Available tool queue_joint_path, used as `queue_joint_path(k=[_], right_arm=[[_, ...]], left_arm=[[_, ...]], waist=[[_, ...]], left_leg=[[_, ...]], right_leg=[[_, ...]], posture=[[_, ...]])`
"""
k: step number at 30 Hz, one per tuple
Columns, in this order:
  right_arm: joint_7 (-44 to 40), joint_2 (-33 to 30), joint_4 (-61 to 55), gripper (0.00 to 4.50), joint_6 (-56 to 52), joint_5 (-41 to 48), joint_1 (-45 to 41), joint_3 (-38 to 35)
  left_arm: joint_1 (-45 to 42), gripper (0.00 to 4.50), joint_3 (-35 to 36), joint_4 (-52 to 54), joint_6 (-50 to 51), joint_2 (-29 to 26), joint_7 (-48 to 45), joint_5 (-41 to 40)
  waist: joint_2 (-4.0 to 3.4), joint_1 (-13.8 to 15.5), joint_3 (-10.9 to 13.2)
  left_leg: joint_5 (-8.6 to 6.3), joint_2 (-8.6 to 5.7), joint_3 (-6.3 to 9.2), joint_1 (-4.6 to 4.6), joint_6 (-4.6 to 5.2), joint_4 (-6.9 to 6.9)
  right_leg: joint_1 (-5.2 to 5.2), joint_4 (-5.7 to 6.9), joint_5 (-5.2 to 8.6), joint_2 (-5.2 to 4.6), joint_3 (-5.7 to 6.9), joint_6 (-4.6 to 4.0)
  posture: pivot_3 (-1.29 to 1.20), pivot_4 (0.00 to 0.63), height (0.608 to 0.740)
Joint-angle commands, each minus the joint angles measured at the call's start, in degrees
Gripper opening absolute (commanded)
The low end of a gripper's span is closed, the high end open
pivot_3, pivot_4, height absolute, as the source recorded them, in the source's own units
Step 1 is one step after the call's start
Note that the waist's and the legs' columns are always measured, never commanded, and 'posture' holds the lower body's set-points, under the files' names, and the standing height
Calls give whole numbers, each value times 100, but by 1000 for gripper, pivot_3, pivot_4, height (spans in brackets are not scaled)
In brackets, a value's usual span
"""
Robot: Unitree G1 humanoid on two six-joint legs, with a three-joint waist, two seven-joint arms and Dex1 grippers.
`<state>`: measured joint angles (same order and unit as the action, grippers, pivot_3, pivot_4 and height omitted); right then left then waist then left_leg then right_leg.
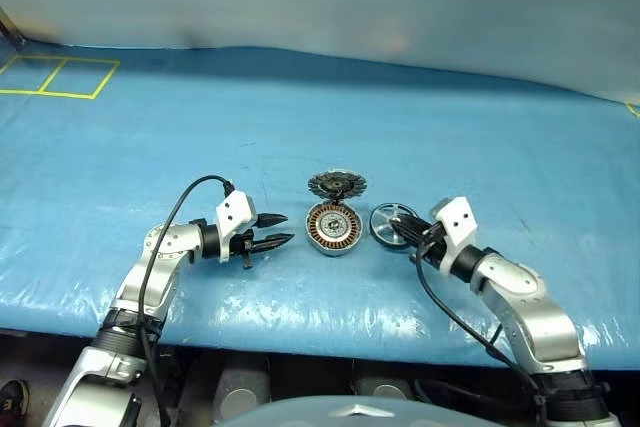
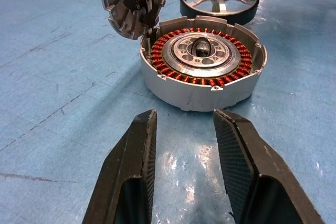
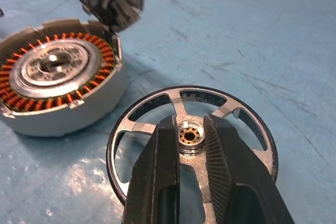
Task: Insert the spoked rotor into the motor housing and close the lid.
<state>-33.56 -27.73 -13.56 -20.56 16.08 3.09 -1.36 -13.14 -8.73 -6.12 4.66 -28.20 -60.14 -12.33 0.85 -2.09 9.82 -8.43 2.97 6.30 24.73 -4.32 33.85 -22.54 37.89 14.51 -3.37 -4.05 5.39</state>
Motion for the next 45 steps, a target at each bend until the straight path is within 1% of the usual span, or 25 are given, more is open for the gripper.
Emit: queue_joint_path(k=[1,2,4,7,11,15,17,20,24,27,31,45], right_arm=[[-22,-66,-145,354,13,18,2,-117],[-28,-73,-158,354,-7,39,14,-144],[-60,-73,-204,1112,16,88,40,-190],[-181,48,-406,2057,122,404,58,-334],[-339,187,-656,2057,135,804,47,-431],[-444,227,-822,2057,49,1008,0,-311],[-476,222,-863,2057,-43,956,-37,-79],[-414,203,-758,2057,-184,644,-129,410],[-247,320,-545,2057,-148,334,-299,765],[-207,424,-396,1422,-88,228,-408,859],[-234,481,-317,81,-37,174,-485,902],[-370,724,-55,33,127,-45,-747,1240]], left_arm=[[-72,1803,-1,71,-62,-5,-32,-29],[-75,1803,-4,68,-62,-4,-35,-29],[-87,1803,-12,56,-62,5,-36,-28],[-99,1803,-22,37,-69,15,-38,-26],[-103,1803,-30,17,-79,19,-44,-27],[-113,1803,-46,9,-82,15,-32,-28],[-112,1803,-45,3,-87,17,-21,-24],[-103,1803,-44,3,-98,24,2,-19],[-56,1803,-31,27,-113,11,30,-17],[-26,1803,-12,41,-137,-7,79,11],[-4,1803,-6,55,-132,-20,94,2],[37,1803,-32,52,-165,-2,139,17]], waist=[[0,-6,0],[0,-7,0],[0,-2,0],[0,-2,0],[0,-8,0],[0,-4,0],[0,-4,0],[0,-10,0],[0,-3,0],[0,-2,0],[0,-2,0],[0,-9,0]], left_leg=[[0,0,0,-1,0,0],[0,0,0,0,0,0],[0,0,0,0,0,1],[0,0,-1,1,0,0],[0,0,0,0,0,0],[0,0,0,0,0,1],[0,0,0,0,0,0],[0,0,0,-1,0,0],[0,0,-1,1,0,0],[0,0,0,1,0,0],[0,0,-1,1,0,-2],[0,0,-1,0,0,-3]], right_leg=[[0,0,0,0,0,0],[0,0,0,0,0,0],[0,0,0,0,0,0],[0,0,0,0,0,0],[0,0,0,0,0,0],[1,0,0,0,0,0],[0,0,0,0,0,0],[0,0,0,0,0,0],[-1,-1,0,-1,0,0],[-1,0,0,0,0,0],[-1,-1,0,0,0,0],[-2,0,0,0,0,0]], posture=[[0,150,740],[0,150,740],[0,150,740],[0,150,740],[0,150,740],[0,150,740],[0,150,740],[0,150,740],[0,150,740],[0,150,740],[0,150,740],[0,150,740]])
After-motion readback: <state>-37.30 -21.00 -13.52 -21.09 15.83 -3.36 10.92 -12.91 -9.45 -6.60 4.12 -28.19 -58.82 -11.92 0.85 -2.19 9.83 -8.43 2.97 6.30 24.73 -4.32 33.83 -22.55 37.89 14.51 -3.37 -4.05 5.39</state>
